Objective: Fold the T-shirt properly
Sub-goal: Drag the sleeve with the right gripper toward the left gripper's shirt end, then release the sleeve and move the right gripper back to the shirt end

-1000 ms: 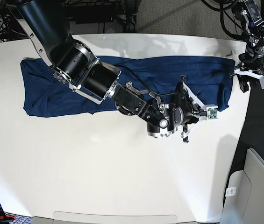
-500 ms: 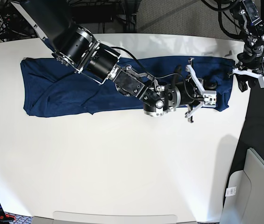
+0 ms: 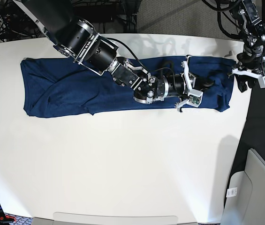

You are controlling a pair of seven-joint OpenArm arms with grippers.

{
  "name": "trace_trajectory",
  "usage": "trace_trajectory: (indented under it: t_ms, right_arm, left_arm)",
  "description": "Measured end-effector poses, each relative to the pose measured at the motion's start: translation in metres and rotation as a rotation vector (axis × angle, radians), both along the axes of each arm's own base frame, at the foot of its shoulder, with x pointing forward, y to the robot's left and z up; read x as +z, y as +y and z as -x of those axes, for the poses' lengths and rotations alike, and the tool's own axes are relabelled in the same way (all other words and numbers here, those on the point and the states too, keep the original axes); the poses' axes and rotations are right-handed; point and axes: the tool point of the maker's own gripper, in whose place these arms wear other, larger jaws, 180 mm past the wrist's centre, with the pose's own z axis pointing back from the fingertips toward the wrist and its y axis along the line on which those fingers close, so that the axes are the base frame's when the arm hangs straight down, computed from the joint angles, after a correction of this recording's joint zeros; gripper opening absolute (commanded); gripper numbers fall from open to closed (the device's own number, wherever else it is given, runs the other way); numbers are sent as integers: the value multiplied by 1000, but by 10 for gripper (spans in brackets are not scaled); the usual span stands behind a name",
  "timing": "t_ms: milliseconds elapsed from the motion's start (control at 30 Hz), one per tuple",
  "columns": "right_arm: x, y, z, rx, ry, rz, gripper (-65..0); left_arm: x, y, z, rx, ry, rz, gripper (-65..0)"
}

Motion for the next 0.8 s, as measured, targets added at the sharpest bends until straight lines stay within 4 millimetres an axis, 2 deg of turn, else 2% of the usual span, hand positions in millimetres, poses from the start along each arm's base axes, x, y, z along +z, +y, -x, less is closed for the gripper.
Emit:
trace_trajectory:
  t_ms: [67, 133, 267, 367, 500, 533, 600, 667, 700, 733, 800]
  right_arm:
    - [-2, 0, 3, 0, 9, 1, -597]
    - [-1, 1, 4, 4, 8, -3, -531]
    - [14, 7, -1, -19, -22, -36, -414]
    - [42, 14, -13, -85, -41, -111, -403]
    - [109, 15, -27, -140, -74, -299, -403]
    - [120, 11, -30, -158, -81, -334, -403]
    - [136, -9, -35, -190, -96, -394, -403]
    - [130, -41, -45, -244, -116, -382, -403]
    - [120, -60, -50, -281, -134, -345, -403]
    - [109, -82, -52, -302, -154, -301, -403]
    - [105, -114, -53, -323, -197, -258, -403]
  left_arm:
    - [0, 0, 0, -1, 0, 0, -412]
    - [0, -1, 0, -1, 0, 1, -412]
    - [0, -1, 0, -2, 0, 1, -412]
    - [0, -1, 0, -2, 1, 1, -411]
    - [0, -1, 0, -3, 2, 0, -410]
    - [0, 0, 0, -4, 1, -2, -409]
    - [2, 1, -1, -5, -1, -7, -405]
    - [-2, 2, 1, -6, 22, -2, -379]
    - [-6, 0, 4, -12, 49, 7, -360]
    - [-13, -2, 8, -27, 105, 20, -339]
    - [-19, 0, 10, -51, 190, 30, -315]
